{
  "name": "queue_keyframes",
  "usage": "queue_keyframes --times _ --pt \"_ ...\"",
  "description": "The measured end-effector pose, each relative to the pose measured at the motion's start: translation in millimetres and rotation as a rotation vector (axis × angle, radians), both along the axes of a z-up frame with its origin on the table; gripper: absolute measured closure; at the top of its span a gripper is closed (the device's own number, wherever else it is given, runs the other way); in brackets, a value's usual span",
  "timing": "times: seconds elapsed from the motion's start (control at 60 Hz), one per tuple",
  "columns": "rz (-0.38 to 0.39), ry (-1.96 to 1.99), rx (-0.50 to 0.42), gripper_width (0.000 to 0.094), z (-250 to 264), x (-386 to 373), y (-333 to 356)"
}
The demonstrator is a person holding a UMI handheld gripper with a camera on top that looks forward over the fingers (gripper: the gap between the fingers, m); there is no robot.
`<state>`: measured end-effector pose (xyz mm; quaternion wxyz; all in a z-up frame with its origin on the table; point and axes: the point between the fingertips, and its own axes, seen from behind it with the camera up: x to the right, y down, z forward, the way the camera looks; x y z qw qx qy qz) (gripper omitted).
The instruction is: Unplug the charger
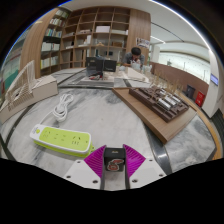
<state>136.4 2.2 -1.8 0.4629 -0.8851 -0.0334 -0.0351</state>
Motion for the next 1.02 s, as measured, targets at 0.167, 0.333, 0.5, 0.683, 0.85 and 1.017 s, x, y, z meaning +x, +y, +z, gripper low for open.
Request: queue_keyframes --times 0.167,0.333,0.5,0.683,0.85,1.017 --pt "0.009 -0.031 -0.01 0.0381 -0.2 2.1 -6.9" --pt "0.024 -0.02 0.027 0.0185 29.5 2.3 -35.2" --pt "0.07 0.025 0.043 0.0086 65.6 -4.0 -99.3" --pt "0.108 0.062 0.056 0.0087 91.0 -0.9 -167.7" --pt "0.079 0.064 0.087 0.0091 97.0 27.8 -197.1" --pt "0.044 0.079 0.095 0.0084 86.4 63.8 -198.6"
